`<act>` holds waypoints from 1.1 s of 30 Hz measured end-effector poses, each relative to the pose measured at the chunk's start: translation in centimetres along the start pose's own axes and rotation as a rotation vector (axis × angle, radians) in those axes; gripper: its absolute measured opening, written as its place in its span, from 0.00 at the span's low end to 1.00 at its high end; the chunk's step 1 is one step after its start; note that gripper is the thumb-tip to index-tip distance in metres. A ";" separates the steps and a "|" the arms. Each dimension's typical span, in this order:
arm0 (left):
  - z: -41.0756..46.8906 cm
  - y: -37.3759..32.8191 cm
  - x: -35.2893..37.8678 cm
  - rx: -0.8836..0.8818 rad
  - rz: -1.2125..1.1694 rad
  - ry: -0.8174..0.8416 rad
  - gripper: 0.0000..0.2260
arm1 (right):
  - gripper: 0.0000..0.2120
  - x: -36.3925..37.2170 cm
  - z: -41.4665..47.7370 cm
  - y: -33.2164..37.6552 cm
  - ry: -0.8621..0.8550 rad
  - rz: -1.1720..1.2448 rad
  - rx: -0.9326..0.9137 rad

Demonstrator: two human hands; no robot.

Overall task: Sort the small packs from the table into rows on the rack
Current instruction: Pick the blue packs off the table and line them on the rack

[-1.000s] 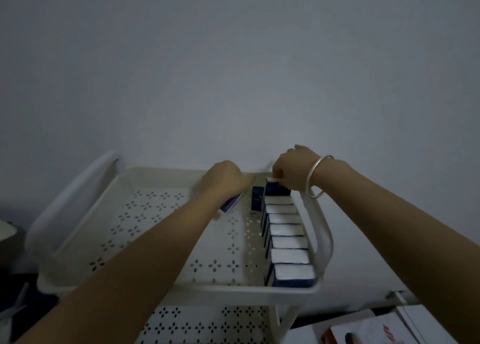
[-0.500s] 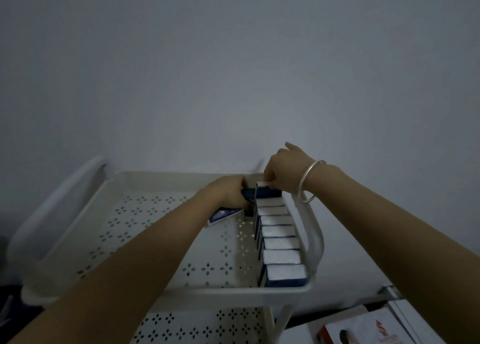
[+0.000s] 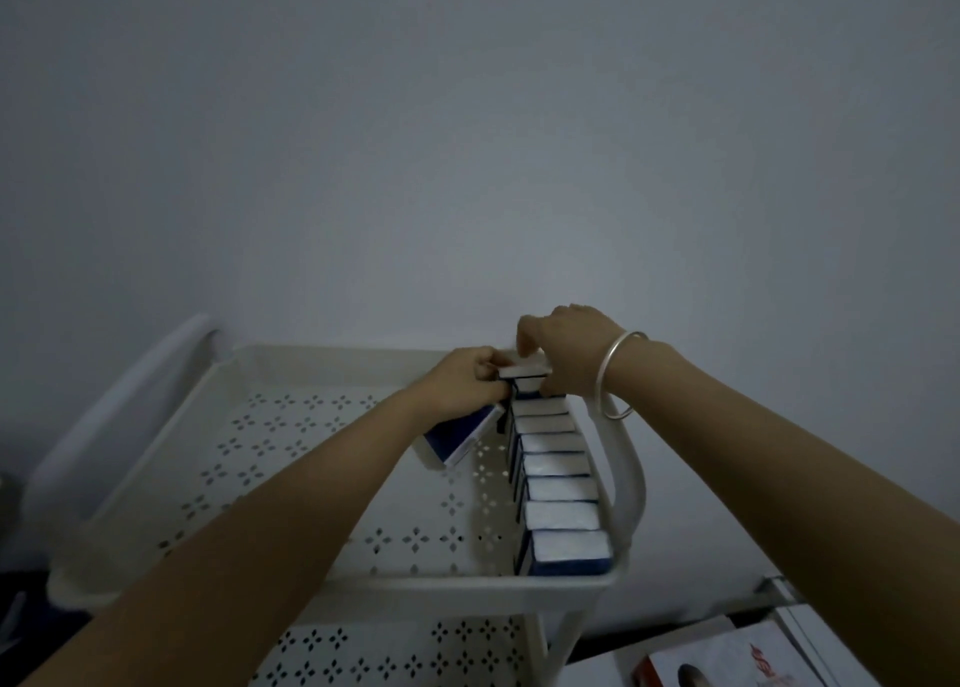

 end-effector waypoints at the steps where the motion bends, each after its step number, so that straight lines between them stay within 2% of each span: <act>1: -0.1 0.1 0.0 -0.013 -0.018 0.014 0.13 | 0.19 -0.1 -0.1 0.1 0.017 0.018 -0.006; 3: 0.0 0.3 -0.1 -0.041 -0.044 0.041 0.13 | 0.17 -0.3 -0.1 0.2 0.047 -0.023 -0.021; 5: 0.1 0.3 -0.4 -0.049 -0.063 -0.031 0.11 | 0.16 -0.5 0.0 0.4 0.054 -0.077 -0.035; 6: 0.3 0.3 -0.6 -0.033 -0.055 -0.156 0.11 | 0.15 -0.5 0.0 0.5 0.054 -0.078 -0.039; 9: 0.7 0.0 -1.5 0.104 0.094 -0.744 0.16 | 0.13 -0.3 0.1 0.4 0.047 -0.031 -0.035; 10: 0.8 -0.3 -1.5 0.149 0.124 -0.884 0.16 | 0.13 -0.3 0.1 0.4 0.053 -0.025 -0.032; 12: 1.4 -1.1 -1.0 0.200 0.153 -0.989 0.16 | 0.13 -0.3 0.3 0.6 0.076 -0.024 -0.022; 15: 3.0 -1.4 0.6 0.243 0.261 -0.966 0.17 | 0.13 -0.1 0.1 0.5 0.112 -0.027 -0.009; 17: 3.6 -1.1 2.1 0.231 0.253 -0.924 0.19 | 0.13 0.0 -0.1 0.2 0.117 -0.022 0.000; 18: 3.8 -1.2 2.7 0.206 0.203 -0.880 0.19 | 0.13 0.0 -0.2 0.1 0.115 -0.009 0.015; 21: 4.3 -1.6 3.3 0.073 -0.149 -0.667 0.14 | 0.13 0.1 -0.4 0.1 0.091 -0.029 0.030; 24: 3.6 -2.2 2.8 -0.003 -0.268 -0.530 0.11 | 0.12 0.1 -0.5 0.6 0.050 -0.086 0.012; 26: 2.7 -1.7 2.3 -0.029 -0.334 -0.468 0.13 | 0.13 0.1 -0.4 0.9 0.049 -0.078 0.022; 30: 1.6 -0.1 1.4 -0.050 -0.253 -0.320 0.22 | 0.14 0.0 -0.5 1.0 -0.022 -0.016 0.063; 33: 0.9 -0.4 1.1 -0.028 -0.155 -0.363 0.20 | 0.19 0.4 -0.4 0.9 -0.077 -0.026 0.071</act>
Point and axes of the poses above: each hand's wrist, its own z-axis towards the middle knuckle, its own x-axis out of the palm, y = z × x, the point moved 2 cm from there along z, towards the middle knuckle, and after that the axes turned 5 degrees about x, right-handed, at the moved point
